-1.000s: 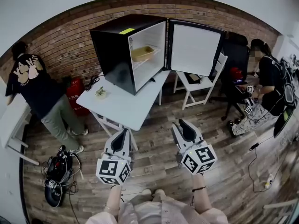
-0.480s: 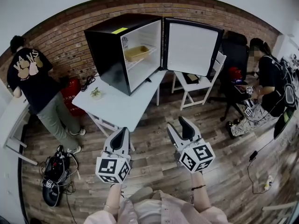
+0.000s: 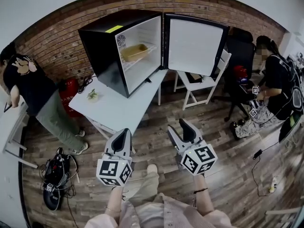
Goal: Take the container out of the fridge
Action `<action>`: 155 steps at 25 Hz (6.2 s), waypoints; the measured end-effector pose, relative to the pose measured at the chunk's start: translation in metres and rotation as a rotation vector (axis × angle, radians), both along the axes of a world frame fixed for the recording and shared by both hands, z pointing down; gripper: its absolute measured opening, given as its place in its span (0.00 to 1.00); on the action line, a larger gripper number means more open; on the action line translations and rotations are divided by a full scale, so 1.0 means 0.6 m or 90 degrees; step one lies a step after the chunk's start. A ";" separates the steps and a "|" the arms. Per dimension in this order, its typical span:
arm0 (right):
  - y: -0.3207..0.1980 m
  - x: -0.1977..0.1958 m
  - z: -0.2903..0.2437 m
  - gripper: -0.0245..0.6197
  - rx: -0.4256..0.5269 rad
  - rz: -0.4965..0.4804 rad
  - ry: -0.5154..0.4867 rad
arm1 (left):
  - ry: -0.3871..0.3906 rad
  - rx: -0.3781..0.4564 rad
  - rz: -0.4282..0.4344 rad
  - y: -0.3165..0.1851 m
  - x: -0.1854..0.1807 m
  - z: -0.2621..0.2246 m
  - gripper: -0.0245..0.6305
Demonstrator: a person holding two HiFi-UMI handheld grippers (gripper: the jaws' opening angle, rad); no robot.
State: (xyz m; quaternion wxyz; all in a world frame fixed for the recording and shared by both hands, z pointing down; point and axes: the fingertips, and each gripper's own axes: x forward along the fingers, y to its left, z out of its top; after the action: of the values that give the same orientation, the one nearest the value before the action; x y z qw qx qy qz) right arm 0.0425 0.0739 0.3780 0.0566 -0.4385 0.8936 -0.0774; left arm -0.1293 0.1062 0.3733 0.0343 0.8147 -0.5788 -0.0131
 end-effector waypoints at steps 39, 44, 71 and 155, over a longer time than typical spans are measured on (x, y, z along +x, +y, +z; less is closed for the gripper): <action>-0.487 -0.134 0.010 0.36 0.038 -0.108 0.130 | 0.059 -0.065 0.008 -0.483 -0.023 0.032 0.02; -0.545 -0.150 -0.003 0.36 0.063 -0.141 0.162 | 0.064 -0.077 -0.013 -0.520 -0.021 0.037 0.02; -0.743 -0.279 -0.023 0.36 0.287 -0.477 0.540 | 0.068 -0.100 -0.130 -0.705 0.000 0.049 0.02; -0.485 -0.011 0.110 0.07 0.058 -0.325 0.651 | 0.023 -0.113 0.037 -0.502 0.123 0.067 0.02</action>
State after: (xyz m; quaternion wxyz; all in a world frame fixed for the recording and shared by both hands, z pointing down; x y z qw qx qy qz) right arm 0.0359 -0.2169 0.4441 -0.3846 -0.1875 0.8873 0.1720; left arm -0.0558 -0.1947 0.4133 0.1174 0.8246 -0.5529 0.0246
